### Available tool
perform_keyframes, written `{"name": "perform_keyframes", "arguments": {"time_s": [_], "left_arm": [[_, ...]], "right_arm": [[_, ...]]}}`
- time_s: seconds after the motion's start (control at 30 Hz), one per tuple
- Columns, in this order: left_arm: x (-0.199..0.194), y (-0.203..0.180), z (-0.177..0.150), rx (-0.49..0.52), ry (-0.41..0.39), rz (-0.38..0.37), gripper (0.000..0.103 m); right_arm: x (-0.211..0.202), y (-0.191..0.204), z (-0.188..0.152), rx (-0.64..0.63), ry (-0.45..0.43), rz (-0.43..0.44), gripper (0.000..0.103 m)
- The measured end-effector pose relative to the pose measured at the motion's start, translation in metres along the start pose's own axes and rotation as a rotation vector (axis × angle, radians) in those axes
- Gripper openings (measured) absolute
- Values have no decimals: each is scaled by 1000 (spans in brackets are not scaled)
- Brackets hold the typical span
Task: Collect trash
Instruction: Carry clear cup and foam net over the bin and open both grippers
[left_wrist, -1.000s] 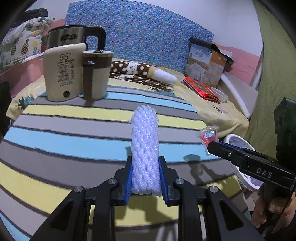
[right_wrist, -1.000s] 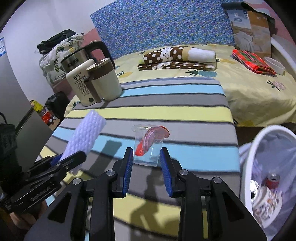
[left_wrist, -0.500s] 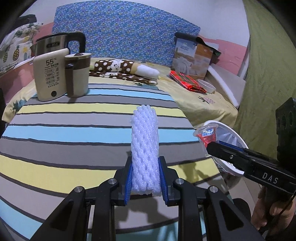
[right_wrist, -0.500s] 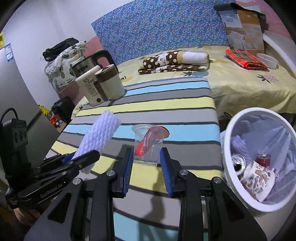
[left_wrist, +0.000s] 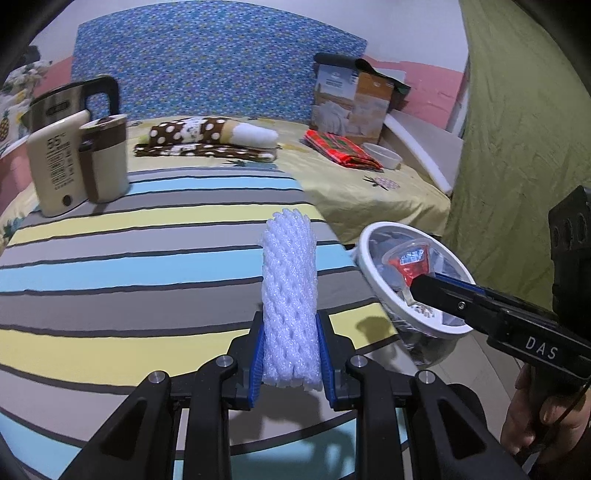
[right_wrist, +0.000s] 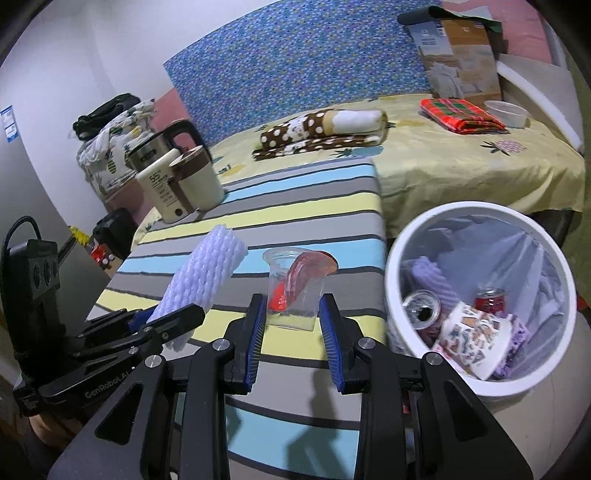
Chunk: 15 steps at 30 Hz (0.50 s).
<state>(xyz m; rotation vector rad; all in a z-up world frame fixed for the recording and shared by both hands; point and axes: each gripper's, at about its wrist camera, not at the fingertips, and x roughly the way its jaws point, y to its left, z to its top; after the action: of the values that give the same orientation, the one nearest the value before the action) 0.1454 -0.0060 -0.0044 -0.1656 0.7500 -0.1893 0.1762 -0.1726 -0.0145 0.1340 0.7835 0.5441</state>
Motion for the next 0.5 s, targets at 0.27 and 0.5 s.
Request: {"name": "perform_keyframes", "arguments": {"time_s": [0.27,0.5], "left_arm": [[18,-36,6,58,16,-71,26],[33,-68,12,108,24,-133,26]], "right_arm": [[-18,-36,-7,64,-18,-71,32],[-34,-69,-13,129,-31,-149,32]]}}
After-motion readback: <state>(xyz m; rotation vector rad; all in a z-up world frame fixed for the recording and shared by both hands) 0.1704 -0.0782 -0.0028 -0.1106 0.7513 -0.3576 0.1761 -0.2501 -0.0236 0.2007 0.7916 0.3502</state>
